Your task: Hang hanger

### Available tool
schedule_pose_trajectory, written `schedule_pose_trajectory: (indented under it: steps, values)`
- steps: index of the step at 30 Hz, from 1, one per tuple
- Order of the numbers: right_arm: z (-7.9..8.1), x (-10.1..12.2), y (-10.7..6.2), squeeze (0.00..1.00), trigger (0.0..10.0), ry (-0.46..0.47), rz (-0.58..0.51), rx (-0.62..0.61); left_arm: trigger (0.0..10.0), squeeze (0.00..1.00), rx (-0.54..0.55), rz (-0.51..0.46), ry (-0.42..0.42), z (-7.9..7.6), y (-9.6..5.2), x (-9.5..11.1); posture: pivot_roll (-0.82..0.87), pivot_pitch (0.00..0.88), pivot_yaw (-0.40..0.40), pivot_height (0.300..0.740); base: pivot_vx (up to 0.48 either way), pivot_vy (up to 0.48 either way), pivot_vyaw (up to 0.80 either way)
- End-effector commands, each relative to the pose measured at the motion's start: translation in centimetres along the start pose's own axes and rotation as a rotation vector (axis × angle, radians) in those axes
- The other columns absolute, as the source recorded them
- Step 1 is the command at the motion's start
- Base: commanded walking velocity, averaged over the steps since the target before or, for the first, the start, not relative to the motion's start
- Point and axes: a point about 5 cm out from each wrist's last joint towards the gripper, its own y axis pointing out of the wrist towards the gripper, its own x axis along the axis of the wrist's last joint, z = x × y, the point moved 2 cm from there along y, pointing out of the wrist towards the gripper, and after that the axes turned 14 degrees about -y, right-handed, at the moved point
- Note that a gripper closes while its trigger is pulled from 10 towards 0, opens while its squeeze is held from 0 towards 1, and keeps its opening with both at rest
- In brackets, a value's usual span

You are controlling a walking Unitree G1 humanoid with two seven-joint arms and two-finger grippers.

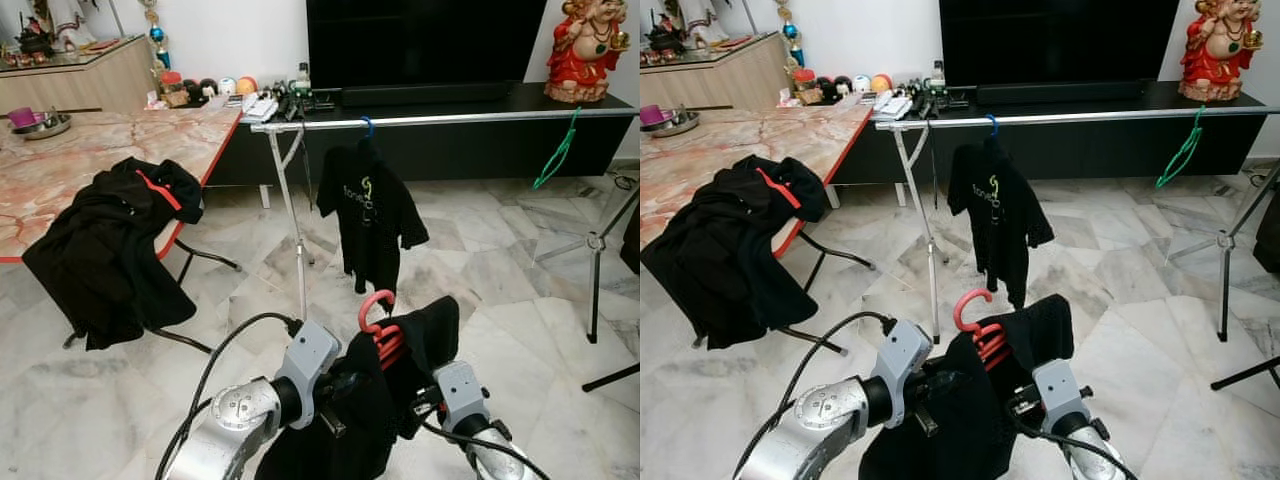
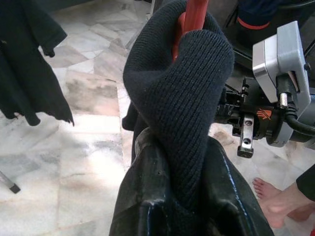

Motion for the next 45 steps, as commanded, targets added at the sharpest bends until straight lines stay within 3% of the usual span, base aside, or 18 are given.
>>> schedule_pose_trajectory:
  steps: [1,10,16,21,23,25,29,36,45]
  values:
    - [0.1,0.3,0.3,0.0,0.0,-0.007,-0.003,0.014,10.0,0.0,-0.032,-0.057,0.024,-0.7,-0.1,1.5,0.06,0.029,0.023,0.74,0.0,0.0,0.0]
    - [-0.6,0.2,0.2,0.0,0.0,-0.022,0.005,-0.009,10.0,0.0,-0.043,-0.016,0.039,-0.5,-0.8,0.7,0.06,0.029,0.024,0.74,0.0,0.0,0.0]
    - [-1.8,0.2,0.3,0.0,0.0,-0.034,0.008,-0.039,10.0,0.0,-0.008,0.032,0.095,0.8,-2.0,0.1,0.07,0.028,0.022,0.74,0.0,0.0,0.0]
    - [-4.3,0.0,0.0,0.0,0.0,-0.062,0.025,-0.089,10.0,0.0,0.04,0.214,0.198,3.0,-4.3,-2.7,0.06,0.022,0.022,0.74,0.0,0.0,0.0]
    - [-4.7,0.0,-0.1,0.0,0.0,-0.068,0.026,-0.096,10.0,0.0,0.044,0.245,0.216,3.3,-4.7,-3.1,0.06,0.02,0.021,0.74,0.0,0.0,0.0]
    - [-5.6,-0.2,-0.3,0.0,0.0,-0.081,0.037,-0.112,10.0,0.0,0.024,0.327,0.266,3.7,-5.8,-3.9,0.06,0.018,0.019,0.74,0.0,0.0,0.0]
    - [-6.7,-0.4,-0.6,0.0,0.0,-0.097,0.054,-0.124,10.0,0.0,-0.058,0.374,0.246,3.7,-7.4,-4.1,0.06,0.017,0.017,0.74,0.0,0.0,0.0]
    - [-7.4,-0.8,-0.9,0.0,0.0,-0.115,0.076,-0.125,10.0,0.0,-0.23,0.39,0.169,3.3,-10.1,-2.9,0.06,0.025,0.015,0.74,0.0,0.0,0.0]
    - [-7.3,-1.4,-1.3,0.0,0.0,-0.112,0.096,-0.119,10.0,0.0,-0.332,0.345,0.158,3.1,-11.4,-1.7,0.06,0.03,0.012,0.74,0.0,0.0,0.0]
